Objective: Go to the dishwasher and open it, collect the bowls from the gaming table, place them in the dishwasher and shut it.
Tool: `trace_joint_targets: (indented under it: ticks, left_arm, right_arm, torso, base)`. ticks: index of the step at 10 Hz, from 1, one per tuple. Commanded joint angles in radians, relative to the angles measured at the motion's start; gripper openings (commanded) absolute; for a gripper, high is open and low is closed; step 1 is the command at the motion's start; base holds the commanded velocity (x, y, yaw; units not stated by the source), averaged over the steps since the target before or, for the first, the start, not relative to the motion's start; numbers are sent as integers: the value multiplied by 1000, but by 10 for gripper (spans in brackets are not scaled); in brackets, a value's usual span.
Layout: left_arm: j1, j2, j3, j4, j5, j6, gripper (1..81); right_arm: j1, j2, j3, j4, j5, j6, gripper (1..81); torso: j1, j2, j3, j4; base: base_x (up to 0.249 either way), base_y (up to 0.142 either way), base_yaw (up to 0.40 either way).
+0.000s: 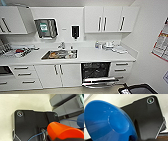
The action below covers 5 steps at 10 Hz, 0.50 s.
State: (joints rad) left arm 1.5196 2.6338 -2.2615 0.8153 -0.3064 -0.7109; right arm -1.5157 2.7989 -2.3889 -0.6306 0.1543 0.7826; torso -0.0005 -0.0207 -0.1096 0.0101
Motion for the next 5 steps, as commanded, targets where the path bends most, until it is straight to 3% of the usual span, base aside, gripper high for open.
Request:
trace_joint_targets:
  ticks: [1,5]
  left_arm:
    - [-34,-29,8,-1,21,1,10]
    - [-34,-29,8,-1,21,1,10]
  right_arm:
    - [39,-10,15,-18,-32,-3,10]
    - [39,-8,14,-21,-32,-3,10]
  torso:
    - [1,0,0,0]
    - [1,0,0,0]
  base:
    - [84,68,0]
    - [84,68,0]
